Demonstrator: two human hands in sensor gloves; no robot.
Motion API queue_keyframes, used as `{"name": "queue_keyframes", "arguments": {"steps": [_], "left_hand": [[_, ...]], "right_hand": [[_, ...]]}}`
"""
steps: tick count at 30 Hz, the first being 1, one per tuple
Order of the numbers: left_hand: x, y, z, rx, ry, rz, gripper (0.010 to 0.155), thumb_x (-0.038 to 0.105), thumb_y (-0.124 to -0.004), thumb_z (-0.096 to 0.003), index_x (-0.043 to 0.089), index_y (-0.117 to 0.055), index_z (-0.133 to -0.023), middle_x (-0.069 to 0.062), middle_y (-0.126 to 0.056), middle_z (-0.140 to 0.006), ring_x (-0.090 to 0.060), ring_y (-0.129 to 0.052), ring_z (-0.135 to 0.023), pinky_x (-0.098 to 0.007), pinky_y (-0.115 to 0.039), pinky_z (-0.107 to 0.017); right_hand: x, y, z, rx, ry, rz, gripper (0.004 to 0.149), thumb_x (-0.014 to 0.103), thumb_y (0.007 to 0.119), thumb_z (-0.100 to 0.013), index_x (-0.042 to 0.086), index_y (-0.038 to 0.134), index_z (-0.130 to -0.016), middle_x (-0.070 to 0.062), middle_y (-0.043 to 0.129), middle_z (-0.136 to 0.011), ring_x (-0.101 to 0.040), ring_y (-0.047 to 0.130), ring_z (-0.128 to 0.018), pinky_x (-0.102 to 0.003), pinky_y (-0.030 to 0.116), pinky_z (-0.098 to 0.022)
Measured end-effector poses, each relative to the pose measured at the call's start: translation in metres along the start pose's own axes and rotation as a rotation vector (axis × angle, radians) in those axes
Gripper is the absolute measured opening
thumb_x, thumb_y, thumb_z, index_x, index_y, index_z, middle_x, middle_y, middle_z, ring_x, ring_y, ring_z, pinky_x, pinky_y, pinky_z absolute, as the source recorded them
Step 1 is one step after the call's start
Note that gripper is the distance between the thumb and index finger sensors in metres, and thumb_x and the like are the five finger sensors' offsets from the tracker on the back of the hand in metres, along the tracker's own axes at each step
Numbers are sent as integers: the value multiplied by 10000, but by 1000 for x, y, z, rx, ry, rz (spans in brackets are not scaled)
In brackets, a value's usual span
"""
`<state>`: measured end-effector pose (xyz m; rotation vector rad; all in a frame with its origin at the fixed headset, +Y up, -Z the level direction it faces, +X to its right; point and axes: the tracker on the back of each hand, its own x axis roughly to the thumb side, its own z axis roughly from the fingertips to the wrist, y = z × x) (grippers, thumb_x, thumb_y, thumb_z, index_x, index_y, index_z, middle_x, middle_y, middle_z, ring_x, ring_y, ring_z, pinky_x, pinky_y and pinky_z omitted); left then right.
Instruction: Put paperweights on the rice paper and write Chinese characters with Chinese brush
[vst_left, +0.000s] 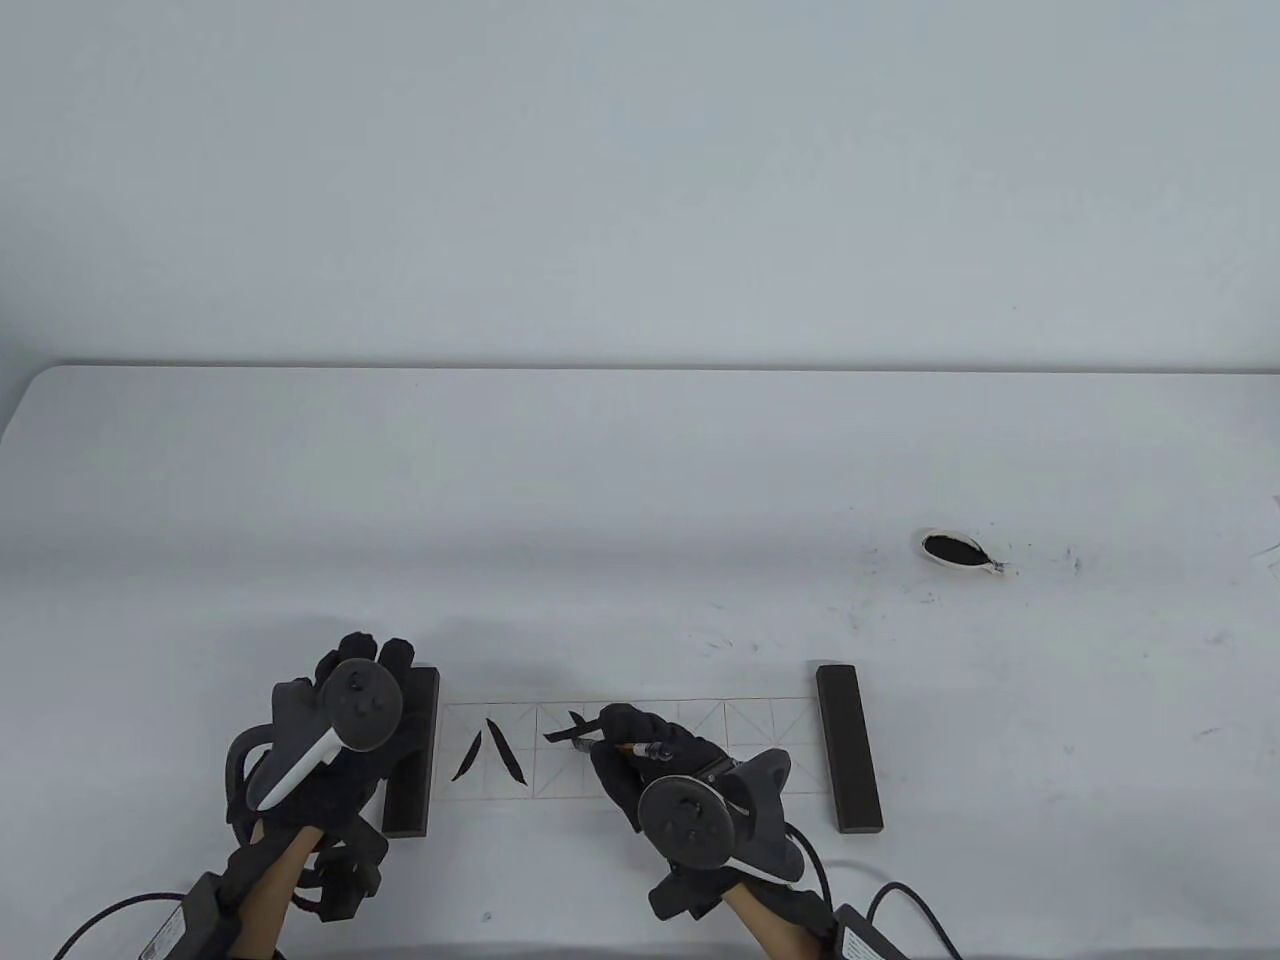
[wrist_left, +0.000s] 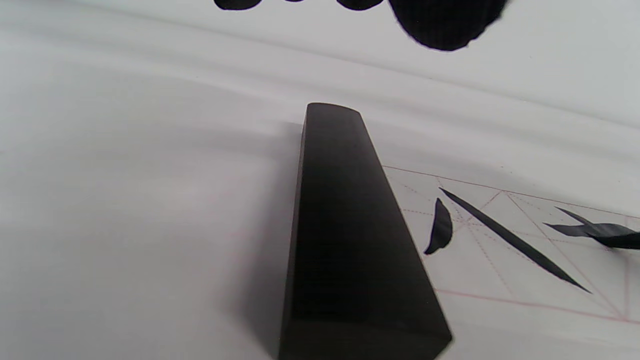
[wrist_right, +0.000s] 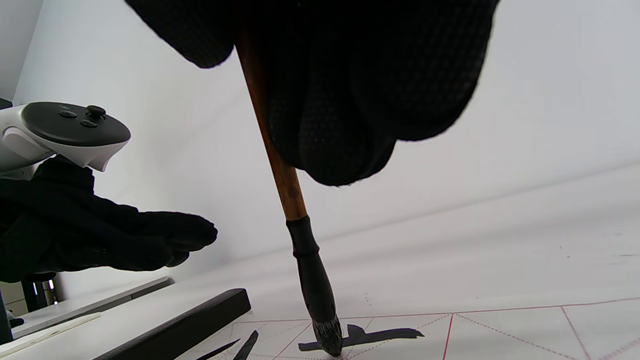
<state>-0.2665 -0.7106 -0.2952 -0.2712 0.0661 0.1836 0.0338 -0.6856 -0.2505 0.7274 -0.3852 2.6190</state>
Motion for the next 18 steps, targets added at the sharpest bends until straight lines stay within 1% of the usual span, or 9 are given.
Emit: {"name": "queue_keyframes", "arguments": {"steps": [3,7,9,12,18], "left_hand": [[0,0,0,1,1,2,801,530,-584,-531,377,-163,-1194,-79,-114,-1284,-374,-227,-1224,-570,-197,-870],[0,0,0,0,2,2,802,530,-584,-530,378,-161,-1194,-68,-113,-1285,-375,-225,-1224,-570,-196,-869],[-1,0,0,0,2,3,801,530,-584,-530,379,-162,-1194,-70,-113,-1284,-374,-225,-1224,-570,-196,-869],[-1,0,0,1,3,5,802,530,-584,-530,377,-161,-1194,-69,-112,-1284,-375,-224,-1223,-570,-197,-869],[-1,-1,-1,-2,2,3,801,530,-584,-530,379,-162,-1193,-63,-113,-1285,-373,-225,-1224,-570,-197,-869]], "right_hand": [[4,-1,0,25,-22,-26,431,366,672,-563,58,760,-850,-145,964,-683,-247,1011,-492,-329,874,-327],[7,-2,1,71,-34,-117,428,370,672,-561,61,767,-842,-139,970,-672,-239,1014,-481,-324,875,-320],[5,-4,1,44,-15,-167,430,369,673,-560,58,766,-844,-143,970,-671,-243,1014,-479,-325,875,-319],[-2,-9,0,-2,26,-158,433,369,672,-561,58,761,-848,-142,967,-676,-242,1013,-483,-326,874,-321],[-11,-8,-1,1,55,-108,436,366,671,-563,56,754,-857,-147,961,-691,-248,1009,-500,-332,873,-332]]}}
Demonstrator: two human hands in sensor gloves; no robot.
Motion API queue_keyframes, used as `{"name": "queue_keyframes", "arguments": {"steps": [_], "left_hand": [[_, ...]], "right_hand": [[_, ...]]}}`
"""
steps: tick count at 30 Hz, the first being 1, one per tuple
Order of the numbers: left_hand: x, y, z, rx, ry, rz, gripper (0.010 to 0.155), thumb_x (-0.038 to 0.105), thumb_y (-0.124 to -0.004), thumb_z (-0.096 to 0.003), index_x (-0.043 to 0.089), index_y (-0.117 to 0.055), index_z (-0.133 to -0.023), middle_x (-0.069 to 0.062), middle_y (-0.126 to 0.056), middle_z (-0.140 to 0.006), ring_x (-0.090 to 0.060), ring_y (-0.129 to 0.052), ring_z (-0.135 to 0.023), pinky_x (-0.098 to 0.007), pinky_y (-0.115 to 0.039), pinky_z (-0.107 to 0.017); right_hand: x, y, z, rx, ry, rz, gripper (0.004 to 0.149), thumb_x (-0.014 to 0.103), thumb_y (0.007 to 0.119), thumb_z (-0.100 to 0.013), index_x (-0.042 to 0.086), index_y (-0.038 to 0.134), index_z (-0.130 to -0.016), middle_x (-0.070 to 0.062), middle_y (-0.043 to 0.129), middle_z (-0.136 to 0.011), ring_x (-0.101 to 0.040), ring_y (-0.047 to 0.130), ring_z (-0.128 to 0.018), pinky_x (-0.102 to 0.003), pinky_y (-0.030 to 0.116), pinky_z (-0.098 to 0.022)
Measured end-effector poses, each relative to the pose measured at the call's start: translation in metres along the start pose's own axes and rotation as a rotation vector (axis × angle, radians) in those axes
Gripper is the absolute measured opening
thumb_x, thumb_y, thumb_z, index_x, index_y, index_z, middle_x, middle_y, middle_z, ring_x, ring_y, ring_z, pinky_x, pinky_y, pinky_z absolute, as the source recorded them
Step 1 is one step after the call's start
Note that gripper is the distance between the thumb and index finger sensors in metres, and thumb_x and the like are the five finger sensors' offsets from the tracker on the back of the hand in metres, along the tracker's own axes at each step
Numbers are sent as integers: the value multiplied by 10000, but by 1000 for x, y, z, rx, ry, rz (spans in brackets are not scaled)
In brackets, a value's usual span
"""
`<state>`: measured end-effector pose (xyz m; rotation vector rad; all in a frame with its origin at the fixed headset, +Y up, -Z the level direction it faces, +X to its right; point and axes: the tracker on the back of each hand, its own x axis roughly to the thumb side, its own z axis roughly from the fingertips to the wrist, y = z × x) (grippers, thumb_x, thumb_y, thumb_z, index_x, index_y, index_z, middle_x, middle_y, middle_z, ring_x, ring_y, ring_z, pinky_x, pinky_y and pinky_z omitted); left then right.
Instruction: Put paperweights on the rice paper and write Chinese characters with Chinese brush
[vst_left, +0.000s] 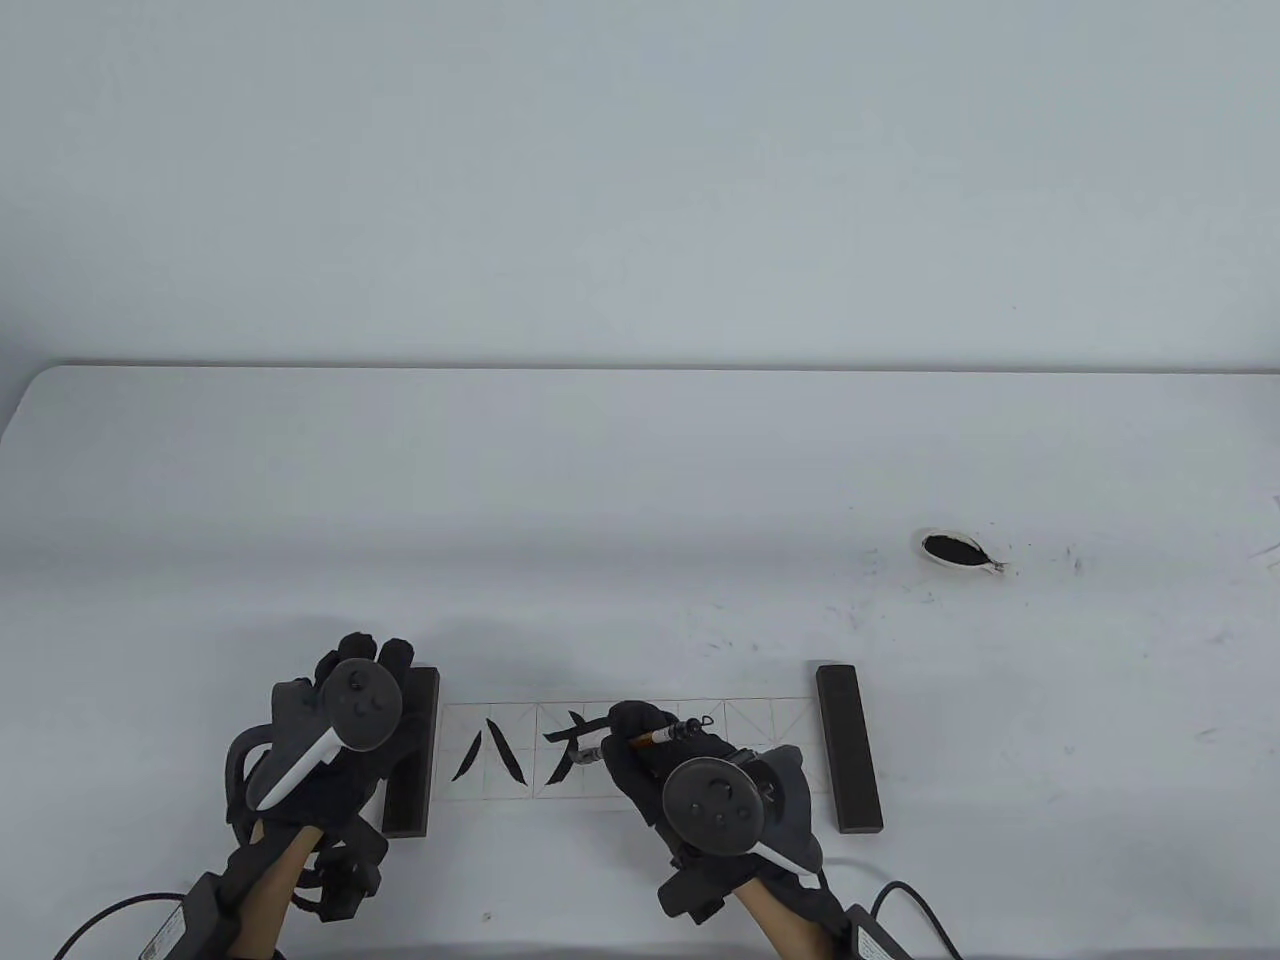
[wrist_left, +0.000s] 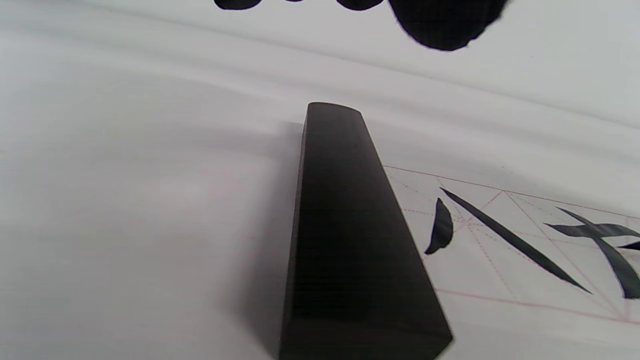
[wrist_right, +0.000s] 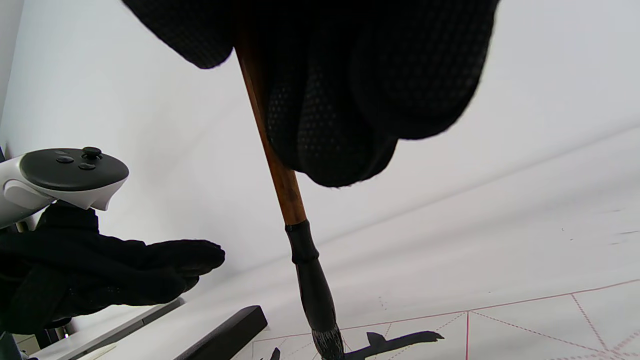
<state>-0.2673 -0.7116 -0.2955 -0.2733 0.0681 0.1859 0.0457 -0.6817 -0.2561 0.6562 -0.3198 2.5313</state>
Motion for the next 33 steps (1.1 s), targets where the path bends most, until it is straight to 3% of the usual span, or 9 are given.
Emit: {"name": "queue_keyframes", "arguments": {"steps": [20,33], "left_hand": [[-1,0,-1,-1,1,0,793,529,-585,-530,373,-192,-1201,-71,-120,-1286,-375,-229,-1223,-570,-197,-869],[-1,-1,-1,-5,5,3,794,528,-586,-530,371,-193,-1201,-70,-121,-1285,-375,-228,-1223,-571,-198,-869]], "right_hand": [[8,1,2,-3,13,173,429,365,676,-563,58,767,-847,-152,969,-675,-250,1013,-481,-330,874,-316],[16,-2,3,71,-7,83,419,371,679,-560,58,801,-810,-135,994,-618,-233,1025,-424,-310,880,-277]]}}
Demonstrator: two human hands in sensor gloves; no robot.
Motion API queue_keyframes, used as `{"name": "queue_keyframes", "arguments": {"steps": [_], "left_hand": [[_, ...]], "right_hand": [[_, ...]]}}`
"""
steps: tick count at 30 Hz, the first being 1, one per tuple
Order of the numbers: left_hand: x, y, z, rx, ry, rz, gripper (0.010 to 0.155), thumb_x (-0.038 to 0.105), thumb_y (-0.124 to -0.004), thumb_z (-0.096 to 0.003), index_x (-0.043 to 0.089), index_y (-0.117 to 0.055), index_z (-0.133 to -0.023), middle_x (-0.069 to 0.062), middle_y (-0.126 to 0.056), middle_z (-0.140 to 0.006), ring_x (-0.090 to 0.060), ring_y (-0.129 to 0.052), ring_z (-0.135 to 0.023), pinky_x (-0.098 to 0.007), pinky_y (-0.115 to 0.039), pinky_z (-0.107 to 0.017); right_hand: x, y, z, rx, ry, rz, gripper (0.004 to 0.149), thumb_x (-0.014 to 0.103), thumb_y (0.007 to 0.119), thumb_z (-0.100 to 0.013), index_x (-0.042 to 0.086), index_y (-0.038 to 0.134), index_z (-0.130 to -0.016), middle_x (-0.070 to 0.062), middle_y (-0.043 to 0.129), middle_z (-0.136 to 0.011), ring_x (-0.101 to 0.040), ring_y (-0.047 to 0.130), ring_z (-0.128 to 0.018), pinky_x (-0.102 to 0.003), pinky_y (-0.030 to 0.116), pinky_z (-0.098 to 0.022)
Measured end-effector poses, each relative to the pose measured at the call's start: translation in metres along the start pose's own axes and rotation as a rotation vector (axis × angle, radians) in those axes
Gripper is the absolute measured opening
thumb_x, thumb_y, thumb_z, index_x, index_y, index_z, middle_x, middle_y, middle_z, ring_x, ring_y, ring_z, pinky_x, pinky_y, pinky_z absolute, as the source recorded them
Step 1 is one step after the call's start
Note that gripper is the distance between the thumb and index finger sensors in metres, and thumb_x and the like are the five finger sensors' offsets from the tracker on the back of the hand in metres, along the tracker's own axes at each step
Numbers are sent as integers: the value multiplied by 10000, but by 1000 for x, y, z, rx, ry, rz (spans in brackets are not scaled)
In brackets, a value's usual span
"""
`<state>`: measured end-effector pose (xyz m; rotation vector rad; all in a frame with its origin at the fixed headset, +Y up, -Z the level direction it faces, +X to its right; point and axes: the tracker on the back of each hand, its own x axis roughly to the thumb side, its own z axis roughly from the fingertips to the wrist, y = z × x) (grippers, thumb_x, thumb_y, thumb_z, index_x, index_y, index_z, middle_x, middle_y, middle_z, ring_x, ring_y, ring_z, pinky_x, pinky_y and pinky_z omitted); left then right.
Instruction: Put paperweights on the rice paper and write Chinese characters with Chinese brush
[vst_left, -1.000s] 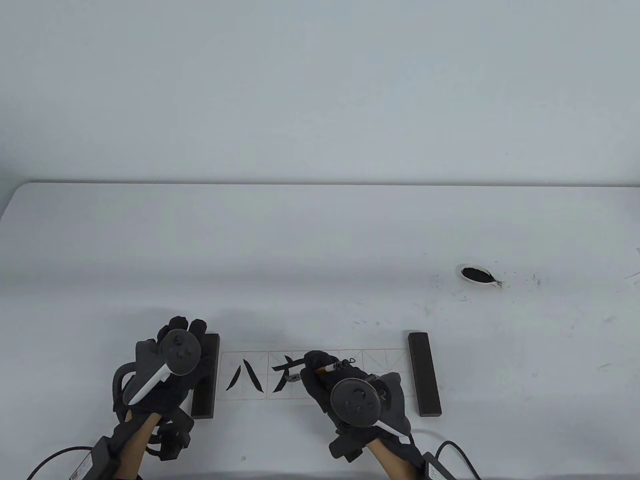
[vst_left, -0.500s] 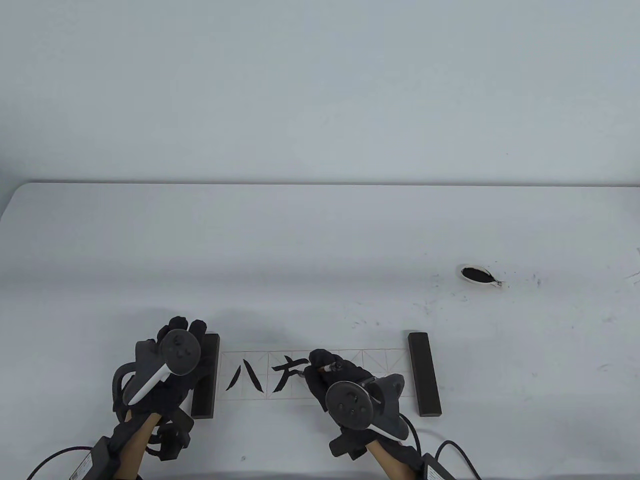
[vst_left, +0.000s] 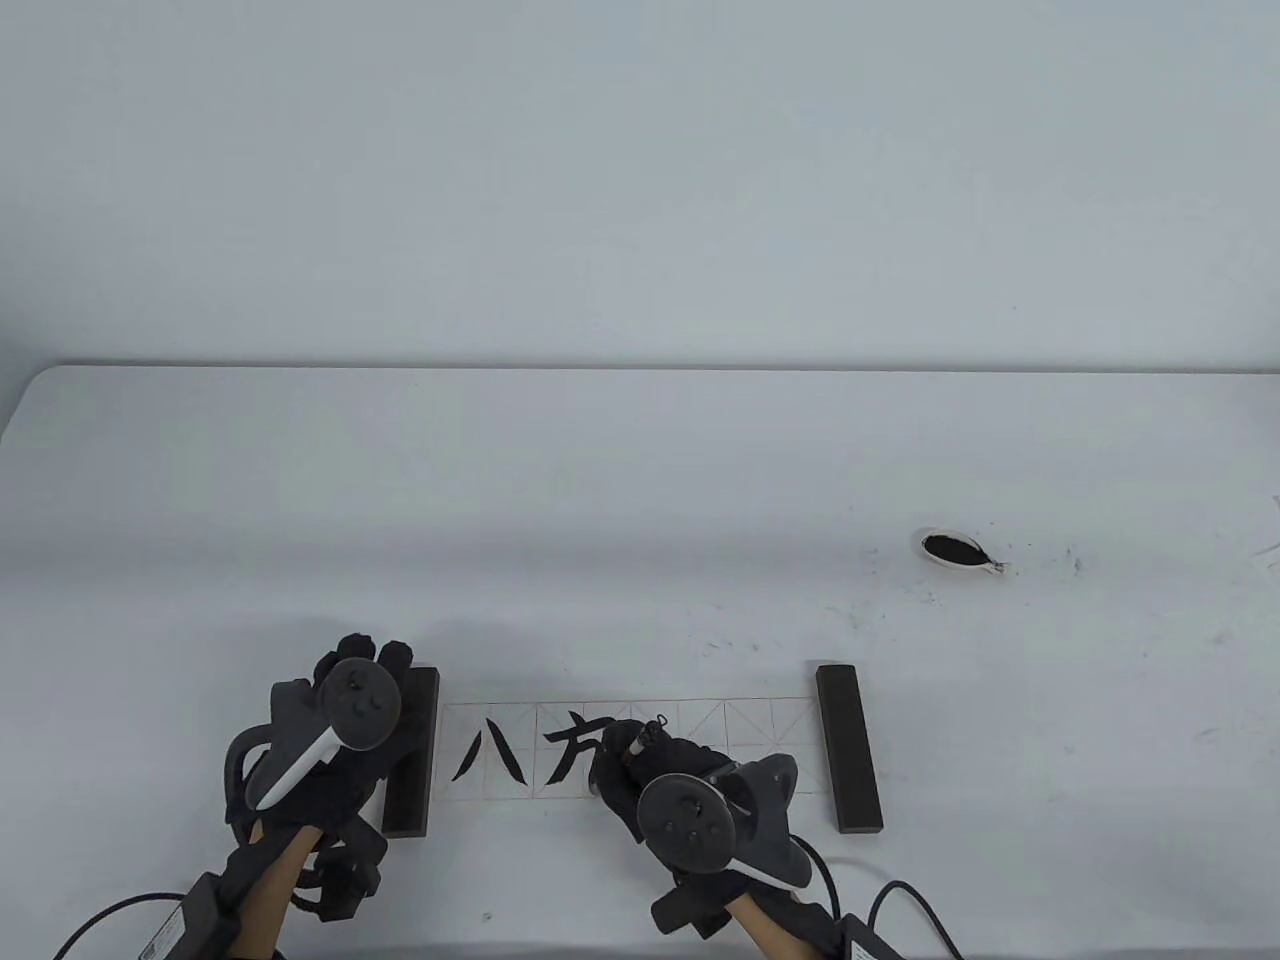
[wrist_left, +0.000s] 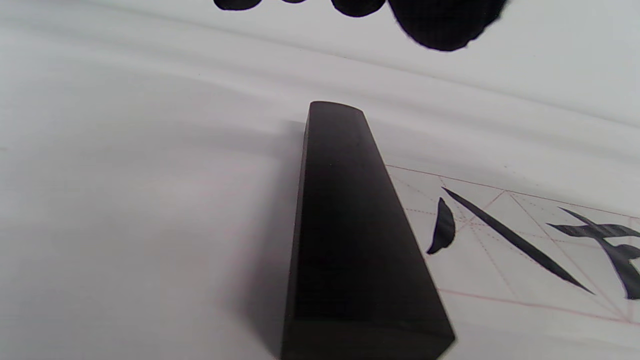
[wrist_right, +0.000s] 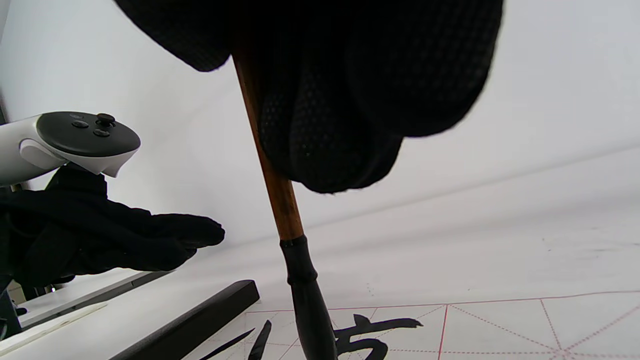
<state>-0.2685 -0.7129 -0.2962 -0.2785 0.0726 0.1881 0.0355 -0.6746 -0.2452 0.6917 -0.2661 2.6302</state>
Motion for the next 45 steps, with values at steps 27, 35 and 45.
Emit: {"name": "queue_keyframes", "arguments": {"steps": [27,35,45], "left_hand": [[-4,1,-1,15,16,5,794,528,-585,-531,370,-189,-1201,-68,-119,-1285,-374,-223,-1223,-570,-193,-869],[-4,0,-1,7,18,5,793,527,-586,-530,369,-192,-1201,-63,-122,-1285,-375,-229,-1223,-570,-196,-869],[-4,0,-2,3,14,4,794,527,-585,-530,368,-190,-1201,-67,-123,-1285,-377,-227,-1222,-571,-197,-869]], "right_hand": [[-72,-48,14,-106,90,-38,450,349,673,-566,32,697,-885,-175,930,-723,-270,998,-515,-334,866,-332],[-90,-32,19,-119,105,-112,452,352,675,-564,36,701,-885,-170,934,-721,-262,999,-517,-332,867,-333],[-89,-24,18,-74,98,-97,457,350,677,-565,35,697,-896,-168,931,-737,-264,999,-537,-339,868,-349]]}}
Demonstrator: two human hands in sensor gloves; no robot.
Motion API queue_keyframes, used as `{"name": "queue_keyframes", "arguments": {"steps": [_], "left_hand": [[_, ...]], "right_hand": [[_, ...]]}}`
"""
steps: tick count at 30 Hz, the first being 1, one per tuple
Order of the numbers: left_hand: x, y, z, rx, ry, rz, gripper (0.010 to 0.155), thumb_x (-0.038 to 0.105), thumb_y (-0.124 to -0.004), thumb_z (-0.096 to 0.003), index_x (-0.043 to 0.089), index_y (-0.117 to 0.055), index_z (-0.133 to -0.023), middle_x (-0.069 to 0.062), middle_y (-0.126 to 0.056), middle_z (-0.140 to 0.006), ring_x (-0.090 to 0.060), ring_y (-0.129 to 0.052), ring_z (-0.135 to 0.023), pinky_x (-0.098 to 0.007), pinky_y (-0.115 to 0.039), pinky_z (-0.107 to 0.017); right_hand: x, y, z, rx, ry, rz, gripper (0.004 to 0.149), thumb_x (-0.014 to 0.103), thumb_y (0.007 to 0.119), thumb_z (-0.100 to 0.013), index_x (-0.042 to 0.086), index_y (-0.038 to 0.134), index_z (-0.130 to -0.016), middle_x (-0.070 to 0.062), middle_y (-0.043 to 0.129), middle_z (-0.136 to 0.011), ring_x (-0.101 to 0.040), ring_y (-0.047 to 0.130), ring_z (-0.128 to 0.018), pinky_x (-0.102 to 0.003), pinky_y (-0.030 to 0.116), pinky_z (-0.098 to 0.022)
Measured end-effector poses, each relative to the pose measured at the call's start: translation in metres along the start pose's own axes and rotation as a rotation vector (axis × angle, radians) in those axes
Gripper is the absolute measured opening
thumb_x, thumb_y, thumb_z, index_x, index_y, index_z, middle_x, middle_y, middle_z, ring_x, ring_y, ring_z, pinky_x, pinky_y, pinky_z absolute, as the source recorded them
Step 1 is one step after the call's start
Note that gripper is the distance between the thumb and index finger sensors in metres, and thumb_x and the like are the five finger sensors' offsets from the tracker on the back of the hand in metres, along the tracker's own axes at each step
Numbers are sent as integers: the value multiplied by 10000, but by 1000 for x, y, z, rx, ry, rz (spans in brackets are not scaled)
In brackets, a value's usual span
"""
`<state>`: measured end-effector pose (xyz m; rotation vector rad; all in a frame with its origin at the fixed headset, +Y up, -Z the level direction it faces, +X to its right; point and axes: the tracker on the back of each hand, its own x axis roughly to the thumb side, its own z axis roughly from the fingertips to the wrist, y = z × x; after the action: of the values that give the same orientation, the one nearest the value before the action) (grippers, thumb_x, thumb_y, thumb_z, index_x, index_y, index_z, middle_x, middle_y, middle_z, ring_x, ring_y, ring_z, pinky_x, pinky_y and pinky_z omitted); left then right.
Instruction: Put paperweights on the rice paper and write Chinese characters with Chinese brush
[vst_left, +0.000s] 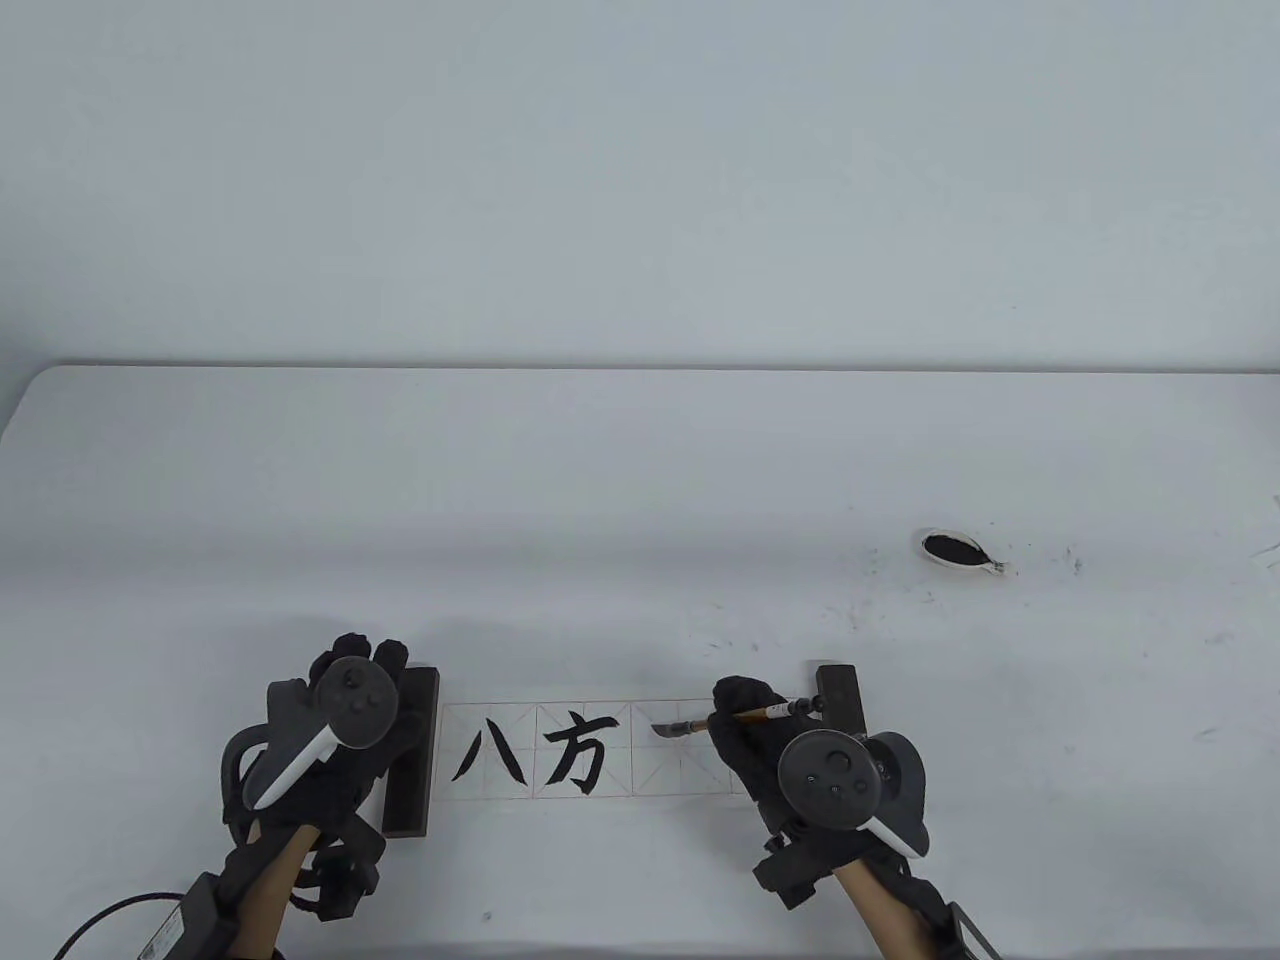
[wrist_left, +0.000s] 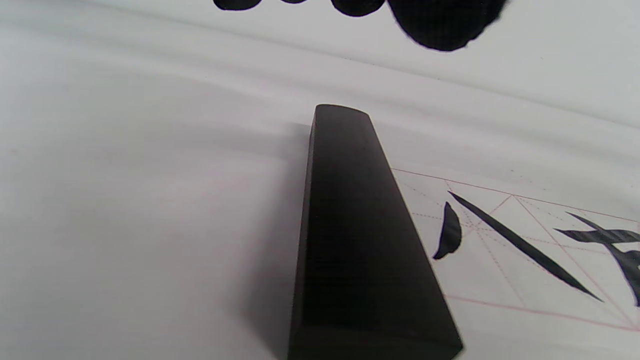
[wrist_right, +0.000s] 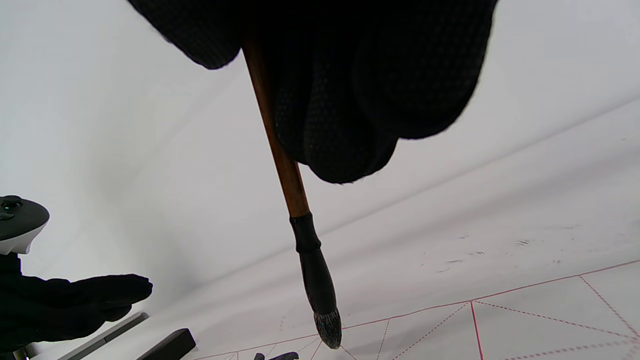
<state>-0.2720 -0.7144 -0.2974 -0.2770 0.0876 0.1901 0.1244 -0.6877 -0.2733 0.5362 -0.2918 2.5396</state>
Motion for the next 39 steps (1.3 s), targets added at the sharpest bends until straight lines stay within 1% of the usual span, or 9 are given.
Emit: {"name": "queue_keyframes", "arguments": {"steps": [5,9,18,21,22,25,30,39], "left_hand": [[0,-1,0,-3,-2,-2,795,527,-586,-530,367,-191,-1202,-73,-124,-1285,-377,-228,-1222,-571,-197,-869],[1,-1,0,-6,-2,-4,793,526,-587,-531,367,-195,-1202,-73,-124,-1285,-381,-231,-1221,-572,-199,-867],[1,-1,0,-8,-2,-3,792,524,-587,-531,364,-198,-1202,-73,-127,-1285,-381,-231,-1221,-572,-200,-867],[1,-1,0,-8,-2,-3,793,525,-586,-530,366,-195,-1202,-75,-126,-1285,-380,-232,-1221,-573,-200,-867],[1,-1,0,-8,-2,-3,793,525,-587,-531,364,-196,-1202,-73,-127,-1285,-378,-231,-1222,-573,-199,-867],[1,-1,0,-8,-2,-3,794,525,-587,-530,364,-195,-1202,-75,-127,-1285,-382,-233,-1220,-572,-200,-868],[1,-1,0,-8,-2,-3,792,525,-587,-531,364,-197,-1201,-75,-129,-1284,-379,-236,-1220,-573,-201,-867],[1,-1,0,-8,-2,-3,796,525,-587,-531,362,-191,-1202,-73,-128,-1285,-383,-233,-1220,-574,-202,-867]], "right_hand": [[0,2,0,22,10,24,453,347,679,-565,35,701,-893,-171,933,-733,-267,999,-534,-342,867,-346],[0,0,0,3,28,46,452,344,680,-565,30,706,-889,-173,936,-726,-271,1000,-526,-342,867,-340],[-2,-6,5,-65,91,162,449,340,687,-560,22,721,-876,-184,946,-703,-274,1005,-501,-343,869,-320],[0,-7,7,-52,68,151,448,345,686,-560,28,723,-875,-173,948,-702,-266,1008,-498,-336,870,-319],[2,-7,8,-35,51,105,448,348,684,-561,30,722,-875,-169,949,-702,-263,1008,-498,-333,871,-320],[5,-6,9,-41,31,50,449,349,684,-560,32,721,-876,-168,948,-703,-262,1007,-499,-331,871,-320],[8,-2,10,-21,12,59,453,351,678,-563,34,712,-885,-165,942,-717,-261,1005,-514,-333,871,-332],[7,-1,9,27,35,96,445,347,679,-564,35,718,-879,-169,943,-711,-266,1003,-510,-337,869,-331]]}}
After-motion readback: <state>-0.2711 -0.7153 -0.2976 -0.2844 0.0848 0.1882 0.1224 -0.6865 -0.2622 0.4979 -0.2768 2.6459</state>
